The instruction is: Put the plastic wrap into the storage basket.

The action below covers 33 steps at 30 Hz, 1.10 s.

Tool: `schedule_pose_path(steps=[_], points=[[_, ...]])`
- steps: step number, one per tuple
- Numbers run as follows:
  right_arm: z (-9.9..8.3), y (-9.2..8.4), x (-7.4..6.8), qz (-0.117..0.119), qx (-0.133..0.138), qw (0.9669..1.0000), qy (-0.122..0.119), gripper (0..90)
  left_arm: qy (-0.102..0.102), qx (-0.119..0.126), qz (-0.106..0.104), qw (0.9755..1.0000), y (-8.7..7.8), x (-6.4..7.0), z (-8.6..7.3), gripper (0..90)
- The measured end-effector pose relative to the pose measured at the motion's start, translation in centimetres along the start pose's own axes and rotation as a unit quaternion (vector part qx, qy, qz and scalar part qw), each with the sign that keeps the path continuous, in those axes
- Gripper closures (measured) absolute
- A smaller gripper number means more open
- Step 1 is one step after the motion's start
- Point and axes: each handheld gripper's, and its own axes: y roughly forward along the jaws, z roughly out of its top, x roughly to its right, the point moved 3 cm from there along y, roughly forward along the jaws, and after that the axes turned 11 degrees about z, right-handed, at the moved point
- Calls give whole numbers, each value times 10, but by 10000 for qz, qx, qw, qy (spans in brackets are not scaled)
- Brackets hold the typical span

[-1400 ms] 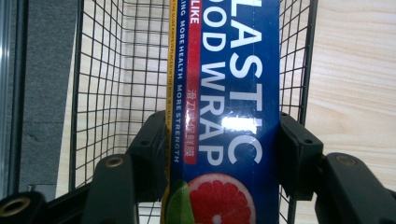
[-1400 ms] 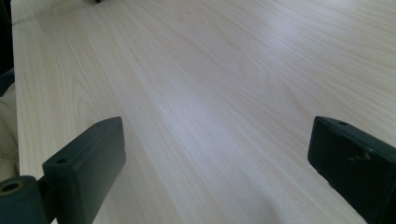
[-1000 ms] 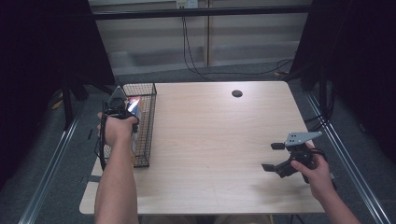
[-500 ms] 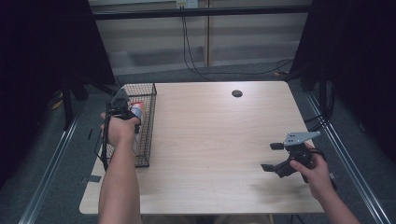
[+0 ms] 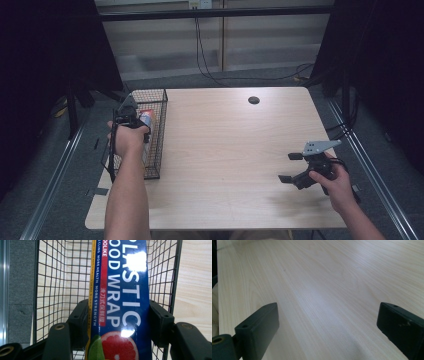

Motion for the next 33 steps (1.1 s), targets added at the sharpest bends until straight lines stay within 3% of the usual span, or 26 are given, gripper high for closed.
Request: schedule_pose_path(steps=[7, 9, 11, 25, 26, 30, 33], points=[[-1, -1, -1, -36, -17, 10000, -29, 40, 3, 2, 31, 10000, 0, 0, 0, 420], [-2, -1, -3, -19, -43, 10000, -24, 40, 87, -7, 43, 10000, 0, -1, 0, 418], [-2, -2, -3, -35, -51, 10000, -36, 40, 22, 29, 46, 10000, 1, 0, 0, 416], [-3, -1, -2, -39, -29, 10000, 22, 40, 59, 97, -120, 9999, 0, -4, -2, 390], [-3, -1, -2, -39, -35, 10000, 24, 40, 63, 113, -79, 9999, 1, -4, -2, 335], [-4, -1, -1, -39, -37, 10000, 15, 40, 33, 162, -138, 9998, 1, -7, -2, 273], [-4, -1, -2, -63, -37, 10000, 23, 40, -29, 216, -286, 9994, -2, -12, -4, 221]])
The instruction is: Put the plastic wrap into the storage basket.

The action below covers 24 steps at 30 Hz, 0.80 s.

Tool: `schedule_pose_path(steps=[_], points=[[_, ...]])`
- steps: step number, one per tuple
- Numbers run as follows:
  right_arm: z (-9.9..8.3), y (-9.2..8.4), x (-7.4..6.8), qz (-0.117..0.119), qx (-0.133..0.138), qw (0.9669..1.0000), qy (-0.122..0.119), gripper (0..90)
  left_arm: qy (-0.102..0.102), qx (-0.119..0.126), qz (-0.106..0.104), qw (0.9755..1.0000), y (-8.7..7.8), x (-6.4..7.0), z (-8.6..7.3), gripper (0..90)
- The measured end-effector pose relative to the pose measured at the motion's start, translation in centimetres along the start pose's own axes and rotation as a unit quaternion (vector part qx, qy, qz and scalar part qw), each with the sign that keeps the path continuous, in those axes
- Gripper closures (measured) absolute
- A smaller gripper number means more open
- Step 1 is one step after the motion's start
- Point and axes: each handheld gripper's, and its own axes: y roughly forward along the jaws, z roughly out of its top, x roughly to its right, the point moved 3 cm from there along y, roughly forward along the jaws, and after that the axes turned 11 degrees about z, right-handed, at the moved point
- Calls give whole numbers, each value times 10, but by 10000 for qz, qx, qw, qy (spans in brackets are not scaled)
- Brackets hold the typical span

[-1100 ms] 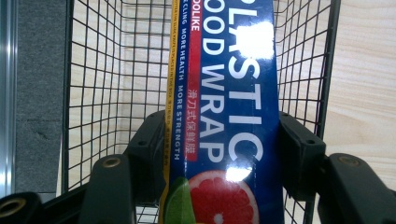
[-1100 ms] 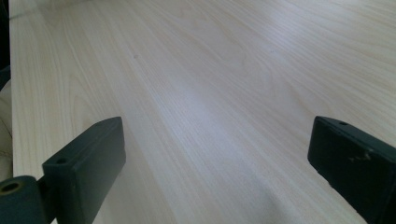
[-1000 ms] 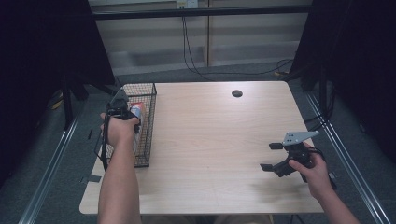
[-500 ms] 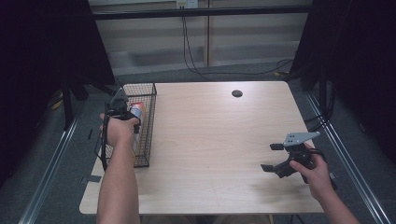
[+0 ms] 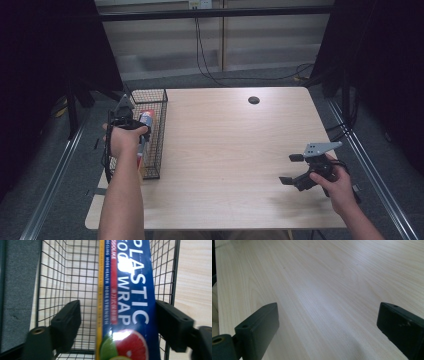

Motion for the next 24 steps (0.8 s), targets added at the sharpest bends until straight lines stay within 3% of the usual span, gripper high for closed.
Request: schedule_pose_path(steps=[9, 18, 22, 24], points=[[-1, -3, -2, -7, 12, 10000, 14, 40, -55, 226, -125, 9997, -16, -6, -3, 177], [-1, -2, -2, 4, 5, 10000, -12, 40, 229, 564, -479, 9970, -35, -1, -7, 167], [-1, -1, -2, -7, 5, 10000, -16, 40, 488, 705, -649, 9942, -41, 2, -11, 166], [-1, -1, -2, -4, 8, 10000, -10, 40, 518, 760, -768, 9928, -43, 3, -13, 166]])
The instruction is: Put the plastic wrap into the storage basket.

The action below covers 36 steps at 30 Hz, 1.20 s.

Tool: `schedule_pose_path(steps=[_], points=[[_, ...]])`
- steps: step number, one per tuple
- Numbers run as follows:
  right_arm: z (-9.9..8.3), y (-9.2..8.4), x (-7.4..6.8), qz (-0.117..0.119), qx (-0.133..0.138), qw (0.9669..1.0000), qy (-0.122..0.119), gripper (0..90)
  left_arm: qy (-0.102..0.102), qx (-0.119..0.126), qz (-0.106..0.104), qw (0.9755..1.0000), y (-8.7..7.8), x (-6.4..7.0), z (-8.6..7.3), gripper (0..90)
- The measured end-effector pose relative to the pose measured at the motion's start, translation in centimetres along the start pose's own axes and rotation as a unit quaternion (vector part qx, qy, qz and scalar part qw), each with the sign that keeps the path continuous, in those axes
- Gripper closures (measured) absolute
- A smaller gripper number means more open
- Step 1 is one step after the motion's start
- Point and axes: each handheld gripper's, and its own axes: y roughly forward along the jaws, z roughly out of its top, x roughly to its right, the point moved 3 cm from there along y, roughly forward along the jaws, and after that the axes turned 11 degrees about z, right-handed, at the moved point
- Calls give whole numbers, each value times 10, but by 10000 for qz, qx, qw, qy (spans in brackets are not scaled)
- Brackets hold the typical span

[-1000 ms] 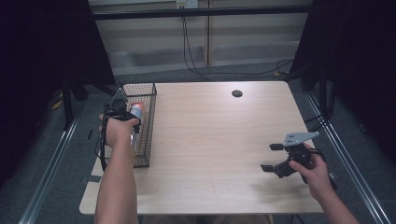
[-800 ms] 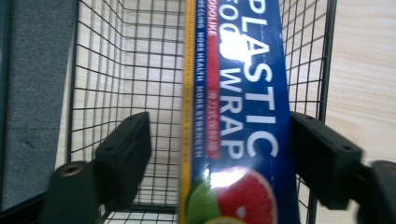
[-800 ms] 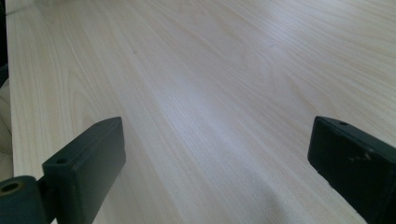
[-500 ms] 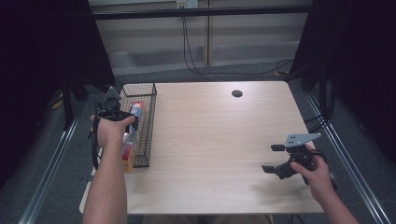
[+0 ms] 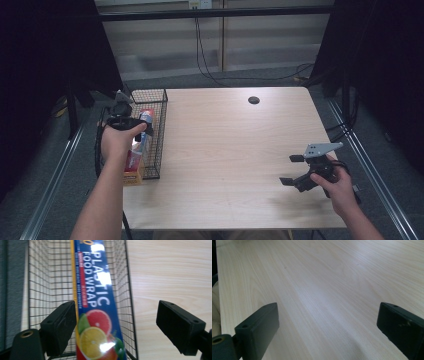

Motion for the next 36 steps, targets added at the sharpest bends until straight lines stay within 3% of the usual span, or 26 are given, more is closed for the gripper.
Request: schedule_pose_path(steps=[3, 7, 13, 17, 19, 21, 28, 36], points=[[0, 1, -1, 14, -25, 10000, 4, 40, 140, 117, -65, 9998, -5, 4, -3, 168], [0, 1, 0, 11, -30, 10000, -18, 40, 359, 274, -357, 9983, -12, 13, -7, 170], [0, 2, -1, 40, -52, 10000, -33, 40, 694, 458, -624, 9946, -21, 29, -13, 170], [0, 3, -1, 34, -73, 10000, -45, 40, 804, 644, -775, 9917, -25, 41, -18, 170], [0, 3, -2, 30, -76, 10000, -36, 40, 969, 662, -928, 9887, -27, 48, -21, 171], [0, 4, -2, 40, -73, 10000, -47, 40, 1105, 727, -955, 9866, -28, 57, -23, 170], [0, 4, -3, 26, -101, 9999, -43, 40, 1448, 825, -1275, 9777, -27, 81, -33, 167], [0, 5, -2, 32, -122, 9999, -74, 40, 1784, 929, -1455, 9687, -15, 103, -49, 164]])
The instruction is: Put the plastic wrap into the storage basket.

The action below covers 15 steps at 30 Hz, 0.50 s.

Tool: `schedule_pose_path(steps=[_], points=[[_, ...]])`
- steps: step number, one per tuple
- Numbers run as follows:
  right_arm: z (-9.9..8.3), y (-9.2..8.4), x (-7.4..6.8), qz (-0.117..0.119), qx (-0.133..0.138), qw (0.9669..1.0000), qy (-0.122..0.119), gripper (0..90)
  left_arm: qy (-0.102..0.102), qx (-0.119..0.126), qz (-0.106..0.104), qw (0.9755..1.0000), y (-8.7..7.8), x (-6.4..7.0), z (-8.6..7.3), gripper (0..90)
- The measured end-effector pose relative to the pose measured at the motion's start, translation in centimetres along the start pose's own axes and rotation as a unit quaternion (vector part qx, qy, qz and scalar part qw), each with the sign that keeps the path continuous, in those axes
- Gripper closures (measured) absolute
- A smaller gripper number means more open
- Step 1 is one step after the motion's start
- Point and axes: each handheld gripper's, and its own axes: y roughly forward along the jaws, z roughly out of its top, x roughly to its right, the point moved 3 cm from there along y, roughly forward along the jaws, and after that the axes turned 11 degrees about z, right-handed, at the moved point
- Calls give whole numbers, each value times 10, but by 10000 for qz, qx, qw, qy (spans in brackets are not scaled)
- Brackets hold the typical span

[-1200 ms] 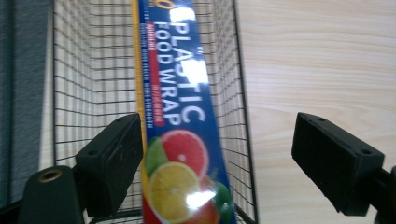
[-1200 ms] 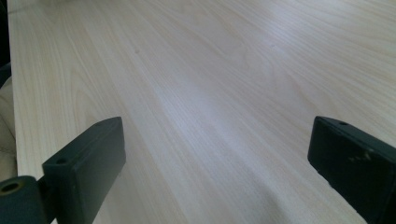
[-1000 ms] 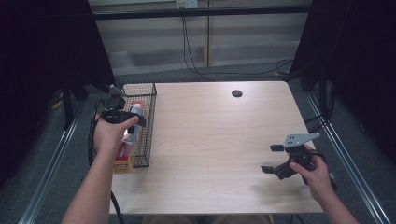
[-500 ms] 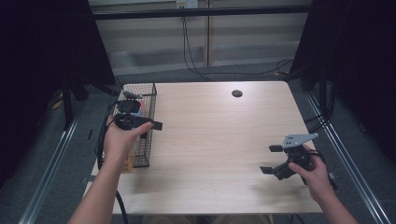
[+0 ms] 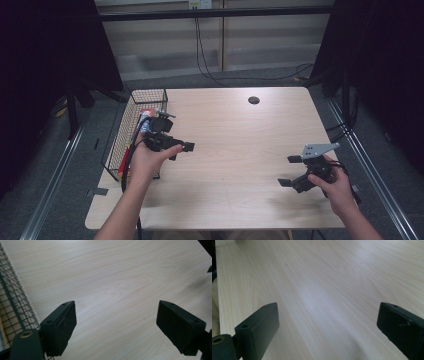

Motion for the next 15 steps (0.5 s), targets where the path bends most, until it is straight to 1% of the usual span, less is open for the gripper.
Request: schedule_pose_path(steps=[1, 5, 9, 10, 12, 13, 14, 15], points=[[0, 0, 0, 4, -4, 10000, -4, 40, -7, 31, -35, 10000, 2, 3, -1, 164], [0, 0, 0, -20, -1, 10000, -9, 40, 139, 108, -162, 9997, 11, 14, -9, 162], [0, 0, 1, -14, -13, 10000, -12, 39, 227, 152, -223, 9994, 20, 24, -18, 161], [0, 1, 1, -34, -30, 10000, -19, 40, 254, 181, -282, 9991, 22, 27, -19, 160], [0, 2, 1, -4, -52, 10000, -2, 40, 361, 206, -350, 9985, 25, 34, -24, 156], [-1, 2, 1, -10, -63, 10000, -15, 40, 312, 265, -393, 9984, 27, 38, -26, 154], [0, 2, 1, -16, -68, 10000, -13, 40, 431, 240, -416, 9979, 28, 39, -28, 154], [-1, 2, 1, -10, -64, 10000, -18, 40, 493, 241, -443, 9975, 31, 42, -32, 153]])
